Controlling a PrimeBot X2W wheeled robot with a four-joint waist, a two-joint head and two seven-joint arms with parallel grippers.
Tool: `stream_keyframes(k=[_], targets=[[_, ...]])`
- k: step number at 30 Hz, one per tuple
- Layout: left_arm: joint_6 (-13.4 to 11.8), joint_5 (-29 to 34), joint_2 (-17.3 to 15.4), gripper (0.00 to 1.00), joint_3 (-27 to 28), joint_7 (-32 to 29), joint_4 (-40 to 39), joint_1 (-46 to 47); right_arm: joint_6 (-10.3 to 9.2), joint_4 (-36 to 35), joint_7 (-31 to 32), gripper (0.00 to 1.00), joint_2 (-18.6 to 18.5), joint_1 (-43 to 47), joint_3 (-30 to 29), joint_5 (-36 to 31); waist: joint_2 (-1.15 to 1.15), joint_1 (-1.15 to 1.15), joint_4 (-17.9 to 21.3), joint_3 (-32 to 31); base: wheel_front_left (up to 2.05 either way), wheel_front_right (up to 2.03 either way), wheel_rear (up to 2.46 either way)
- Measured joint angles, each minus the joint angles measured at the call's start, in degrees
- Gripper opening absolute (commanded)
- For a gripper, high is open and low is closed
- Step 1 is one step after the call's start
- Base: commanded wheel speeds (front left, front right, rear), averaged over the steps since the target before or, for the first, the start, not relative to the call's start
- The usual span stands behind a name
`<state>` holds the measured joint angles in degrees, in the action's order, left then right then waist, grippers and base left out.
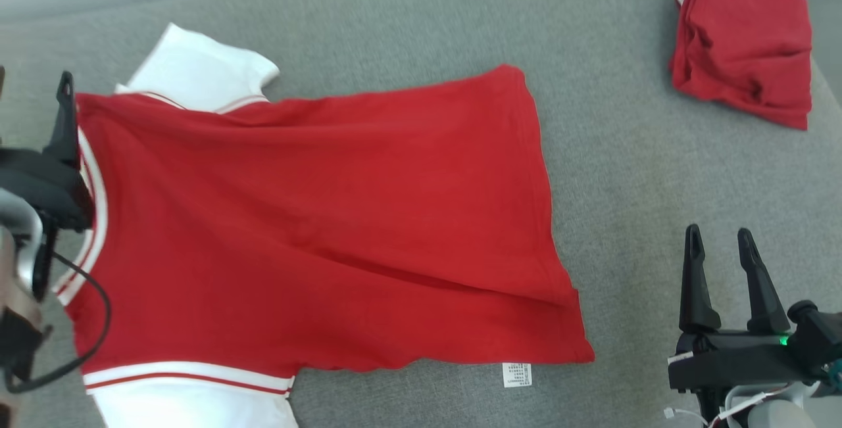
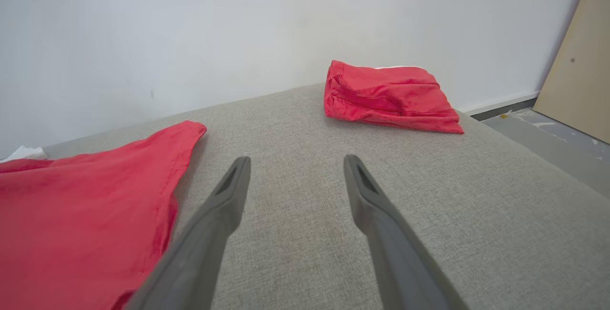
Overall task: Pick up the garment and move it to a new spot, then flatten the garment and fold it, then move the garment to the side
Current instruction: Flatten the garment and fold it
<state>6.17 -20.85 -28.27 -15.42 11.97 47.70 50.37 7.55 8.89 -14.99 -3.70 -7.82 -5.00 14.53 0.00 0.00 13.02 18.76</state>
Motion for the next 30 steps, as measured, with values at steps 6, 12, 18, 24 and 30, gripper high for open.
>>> stream_keyframes(k=[6,12,18,24,30], targets=[[-1.6,-1.0,1.7,1.00,2.5,2.9,-4.1,-5.1,0.00,0.2,0.0,1.00,-0.7,1.9,0.0,0.0,0.01,0.00,-1.7,-3.8,0.00,0.00,0.00],[-3.2,-0.8,3.5,1.00,6.7,3.1,-16.3,-14.4,0.00,0.2,0.0,1.00,-1.3,3.9,0.1,0.0,0.01,0.01,-4.5,-7.8,0.00,0.00,0.00],[-4.6,0.2,5.9,1.00,10.2,3.1,-26.0,-24.6,0.00,0.4,0.0,1.00,-1.7,5.3,0.5,0.0,0.01,0.01,-8.0,-10.9,0.00,0.00,0.00],[-5.3,1.5,8.8,1.00,12.2,3.1,-30.9,-33.2,0.00,0.5,0.4,1.00,-2.3,7.2,0.7,0.1,0.01,0.01,-11.1,-13.7,0.00,0.00,0.00],[-5.0,3.6,11.6,1.00,12.9,3.1,-35.7,-39.9,0.00,0.3,0.8,1.00,-2.7,8.3,1.1,0.5,0.01,0.01,-13.7,-15.9,0.00,0.00,0.00]])
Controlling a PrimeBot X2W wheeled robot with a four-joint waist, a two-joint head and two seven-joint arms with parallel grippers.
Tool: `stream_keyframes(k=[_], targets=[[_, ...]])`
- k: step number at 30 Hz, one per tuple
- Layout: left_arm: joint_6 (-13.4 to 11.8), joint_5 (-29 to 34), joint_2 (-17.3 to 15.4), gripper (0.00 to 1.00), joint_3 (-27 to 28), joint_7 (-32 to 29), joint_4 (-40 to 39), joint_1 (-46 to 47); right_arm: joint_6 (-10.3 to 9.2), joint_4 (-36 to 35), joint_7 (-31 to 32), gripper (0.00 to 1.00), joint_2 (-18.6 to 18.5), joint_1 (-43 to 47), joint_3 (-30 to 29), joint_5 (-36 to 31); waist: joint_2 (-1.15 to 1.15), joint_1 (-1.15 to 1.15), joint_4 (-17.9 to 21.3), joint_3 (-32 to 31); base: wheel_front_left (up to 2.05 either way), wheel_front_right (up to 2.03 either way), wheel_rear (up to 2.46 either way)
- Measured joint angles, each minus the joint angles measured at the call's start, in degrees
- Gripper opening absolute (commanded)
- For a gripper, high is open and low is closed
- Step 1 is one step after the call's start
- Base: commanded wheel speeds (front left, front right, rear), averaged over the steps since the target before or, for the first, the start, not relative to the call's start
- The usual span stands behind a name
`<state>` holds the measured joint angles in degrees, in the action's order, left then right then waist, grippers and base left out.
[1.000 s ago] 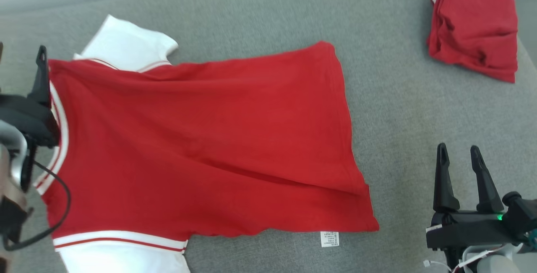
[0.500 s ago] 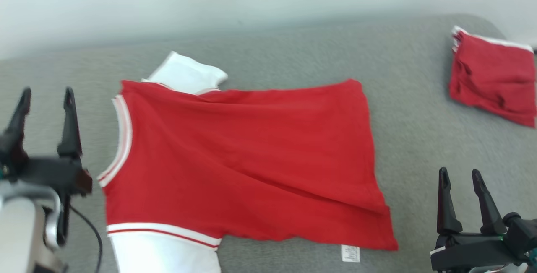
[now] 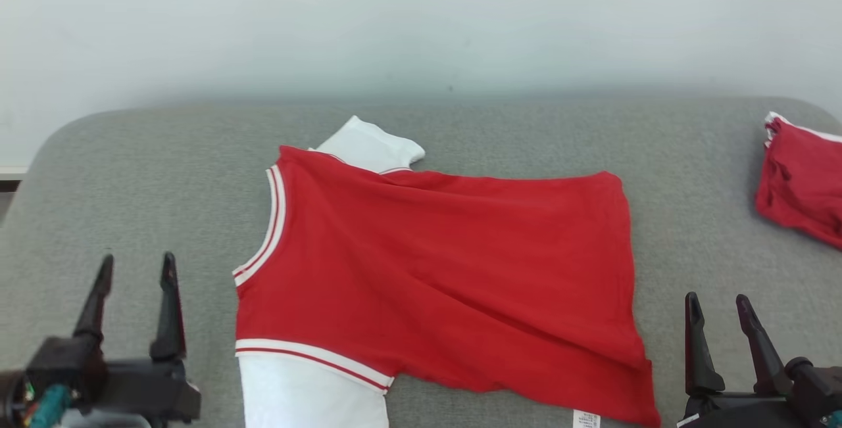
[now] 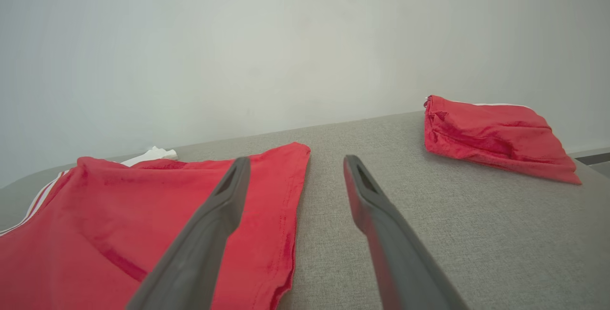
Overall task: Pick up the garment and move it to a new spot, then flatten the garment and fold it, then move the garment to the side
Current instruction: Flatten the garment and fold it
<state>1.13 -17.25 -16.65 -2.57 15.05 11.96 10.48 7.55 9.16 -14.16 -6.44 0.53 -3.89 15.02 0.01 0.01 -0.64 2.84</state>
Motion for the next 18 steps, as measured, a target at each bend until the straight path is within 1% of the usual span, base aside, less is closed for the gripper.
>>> stream_keyframes(k=[9,15,18], targets=[[0.4,3.1,3.1,1.00,2.1,0.0,-4.7,-5.8,0.00,-0.8,0.4,1.00,0.4,1.2,0.6,-0.1,-0.01,0.00,-2.5,-2.0,0.00,0.00,0.00],[0.5,4.9,5.0,1.00,3.4,0.0,-7.0,-9.7,0.00,-0.8,0.5,1.00,0.5,1.5,1.0,-0.1,-0.01,-0.01,-3.0,-2.7,0.00,0.00,0.00],[0.4,6.7,5.4,1.00,3.4,0.0,-6.3,-11.5,0.00,-0.7,0.5,1.00,0.5,1.9,1.2,-0.1,-0.01,-0.01,-3.0,-2.5,0.00,0.00,0.00]])
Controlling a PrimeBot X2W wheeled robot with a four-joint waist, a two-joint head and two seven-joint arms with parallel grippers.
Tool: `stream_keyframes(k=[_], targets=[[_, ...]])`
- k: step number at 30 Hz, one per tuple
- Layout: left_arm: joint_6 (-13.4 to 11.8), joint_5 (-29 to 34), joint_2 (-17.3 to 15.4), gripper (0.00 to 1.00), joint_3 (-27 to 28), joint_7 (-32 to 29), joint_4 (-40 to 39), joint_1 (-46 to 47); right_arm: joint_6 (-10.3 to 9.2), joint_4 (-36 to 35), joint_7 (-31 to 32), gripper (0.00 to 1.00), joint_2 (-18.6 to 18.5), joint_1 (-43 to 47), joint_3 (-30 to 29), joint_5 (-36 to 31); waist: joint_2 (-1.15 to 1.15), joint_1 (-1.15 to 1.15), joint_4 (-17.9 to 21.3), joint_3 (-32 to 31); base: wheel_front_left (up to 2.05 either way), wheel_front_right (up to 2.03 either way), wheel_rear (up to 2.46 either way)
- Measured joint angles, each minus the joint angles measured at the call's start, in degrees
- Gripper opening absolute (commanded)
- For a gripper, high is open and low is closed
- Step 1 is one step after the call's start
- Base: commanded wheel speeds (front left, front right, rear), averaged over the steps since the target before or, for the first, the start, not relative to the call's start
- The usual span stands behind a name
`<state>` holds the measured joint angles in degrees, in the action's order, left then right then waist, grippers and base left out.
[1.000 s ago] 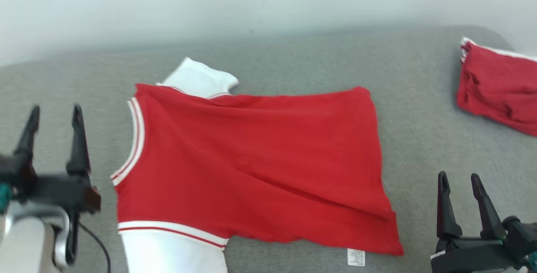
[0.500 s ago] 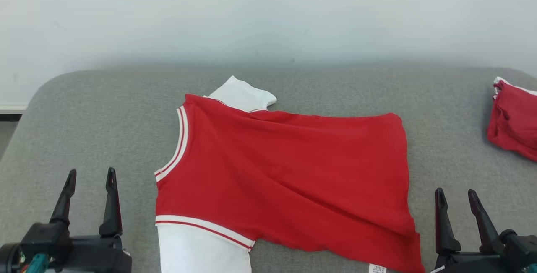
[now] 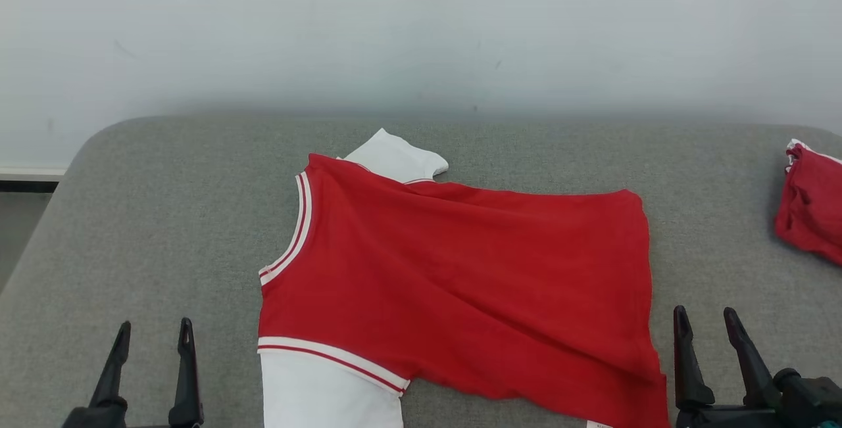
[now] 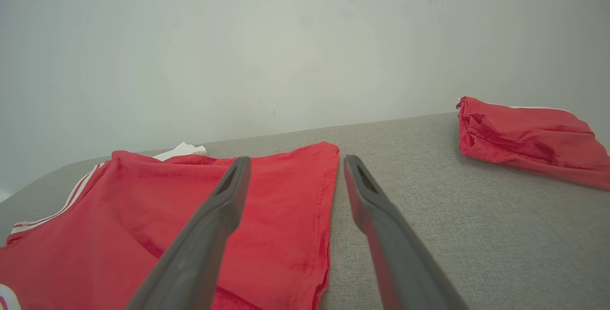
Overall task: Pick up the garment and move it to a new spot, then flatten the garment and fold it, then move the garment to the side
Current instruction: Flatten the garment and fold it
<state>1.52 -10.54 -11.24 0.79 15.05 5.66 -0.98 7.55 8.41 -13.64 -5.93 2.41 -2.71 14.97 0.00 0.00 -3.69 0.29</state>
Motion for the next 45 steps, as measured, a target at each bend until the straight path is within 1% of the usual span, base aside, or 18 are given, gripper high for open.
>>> stream_keyframes(k=[4,13,18,20,25,28,36,45], targets=[[-0.1,0.9,0.9,1.00,0.3,0.0,0.5,-0.3,0.00,0.2,0.0,1.00,0.1,0.0,0.1,0.0,0.00,0.00,0.0,0.3,0.00,0.00,0.00],[0.0,3.4,1.7,1.00,0.5,0.0,0.9,-0.9,0.00,0.5,0.0,1.00,0.0,0.0,0.4,0.1,-0.01,-0.01,0.6,1.1,0.00,0.00,0.00],[1.1,3.3,2.6,1.00,-0.3,0.0,2.4,-1.5,0.00,0.7,0.1,1.00,0.0,0.2,0.5,0.1,-0.01,-0.01,0.8,1.5,0.00,0.00,0.00],[1.9,3.1,3.2,1.00,-1.1,0.0,3.3,-1.7,0.00,0.9,0.5,1.00,0.0,0.6,0.5,0.1,0.00,0.00,0.8,1.7,0.00,0.00,0.00],[3.4,1.6,4.0,1.00,-2.5,0.0,8.1,-2.6,0.00,1.4,1.1,1.00,0.1,2.9,0.3,0.2,0.00,0.00,0.8,2.5,0.00,0.00,0.00],[3.8,1.0,5.0,1.00,-3.4,0.0,10.8,-3.1,0.00,2.1,1.1,1.00,0.4,4.2,0.3,0.8,0.00,0.00,0.9,3.1,0.00,0.00,0.00],[4.9,-0.2,6.2,1.00,-5.9,0.0,19.0,-3.5,0.00,6.6,2.1,1.00,1.0,5.8,1.2,1.2,0.00,0.00,1.1,4.1,0.00,0.00,0.00],[5.5,-0.7,6.4,1.00,-7.0,0.0,24.3,-1.0,0.00,14.4,1.6,1.00,1.2,3.8,3.2,1.8,-0.01,-0.01,1.0,4.3,0.00,0.00,0.00]])
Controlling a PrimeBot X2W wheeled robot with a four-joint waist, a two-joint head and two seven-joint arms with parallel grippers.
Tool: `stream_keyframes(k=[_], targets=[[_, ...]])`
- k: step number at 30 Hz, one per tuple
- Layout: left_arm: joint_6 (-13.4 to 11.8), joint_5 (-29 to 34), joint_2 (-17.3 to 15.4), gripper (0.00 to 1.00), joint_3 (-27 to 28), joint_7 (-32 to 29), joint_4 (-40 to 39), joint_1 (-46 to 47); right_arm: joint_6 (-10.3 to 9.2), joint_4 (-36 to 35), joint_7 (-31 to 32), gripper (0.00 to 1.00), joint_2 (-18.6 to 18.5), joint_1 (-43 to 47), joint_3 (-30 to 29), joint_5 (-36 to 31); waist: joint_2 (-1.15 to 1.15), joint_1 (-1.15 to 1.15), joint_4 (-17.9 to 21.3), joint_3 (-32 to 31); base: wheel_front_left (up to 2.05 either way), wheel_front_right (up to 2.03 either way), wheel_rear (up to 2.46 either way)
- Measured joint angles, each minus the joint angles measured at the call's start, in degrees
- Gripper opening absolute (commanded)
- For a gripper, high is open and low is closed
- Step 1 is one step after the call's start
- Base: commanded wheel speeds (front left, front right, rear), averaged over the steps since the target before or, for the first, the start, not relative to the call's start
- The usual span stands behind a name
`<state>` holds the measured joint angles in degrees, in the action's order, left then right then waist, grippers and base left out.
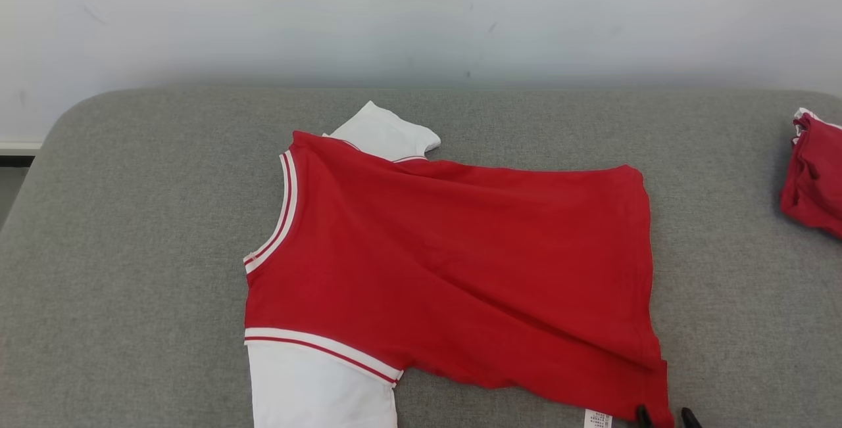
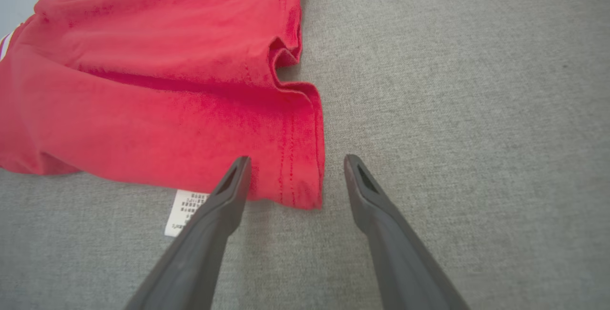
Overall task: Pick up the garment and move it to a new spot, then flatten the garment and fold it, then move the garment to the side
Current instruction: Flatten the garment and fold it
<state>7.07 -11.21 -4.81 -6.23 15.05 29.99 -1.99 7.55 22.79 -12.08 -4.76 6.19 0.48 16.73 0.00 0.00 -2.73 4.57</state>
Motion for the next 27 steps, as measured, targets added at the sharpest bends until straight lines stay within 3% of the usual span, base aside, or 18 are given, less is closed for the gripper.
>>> stream_keyframes(k=[13,14,15,16,17,27], targets=[[0.3,-3.3,0.5,1.00,-1.2,0.1,6.3,3.3,0.00,8.1,-1.6,1.00,-0.2,-4.1,2.2,1.0,0.00,0.00,-0.4,-0.1,0.00,0.00,0.00],[0.3,-3.8,0.5,1.00,-1.7,0.2,7.1,3.7,0.00,8.6,-1.6,0.96,-0.2,-4.4,2.4,1.1,0.00,0.01,-0.4,0.0,0.00,0.00,0.00],[0.3,-4.3,0.4,0.58,-2.4,0.2,7.5,4.0,0.00,8.9,-1.7,0.46,-0.2,-4.6,2.6,1.4,0.00,0.01,-0.4,0.1,0.00,0.00,0.00],[0.3,-5.0,0.4,0.21,-2.7,0.2,7.6,4.3,0.00,9.2,-1.9,0.07,-0.3,-4.9,2.8,1.5,0.00,0.00,-0.4,0.1,0.00,0.00,0.00],[0.3,-5.8,0.4,0.00,-3.1,0.2,7.6,4.6,0.00,9.4,-2.0,0.00,-0.4,-5.2,2.9,1.8,0.00,0.00,-0.4,0.2,0.00,0.00,0.00],[0.5,-9.8,0.6,0.00,-4.2,0.0,-0.4,4.8,0.00,5.4,-2.4,0.00,-1.0,-4.5,4.2,2.9,0.00,0.00,0.0,-0.1,0.00,0.00,0.00]])
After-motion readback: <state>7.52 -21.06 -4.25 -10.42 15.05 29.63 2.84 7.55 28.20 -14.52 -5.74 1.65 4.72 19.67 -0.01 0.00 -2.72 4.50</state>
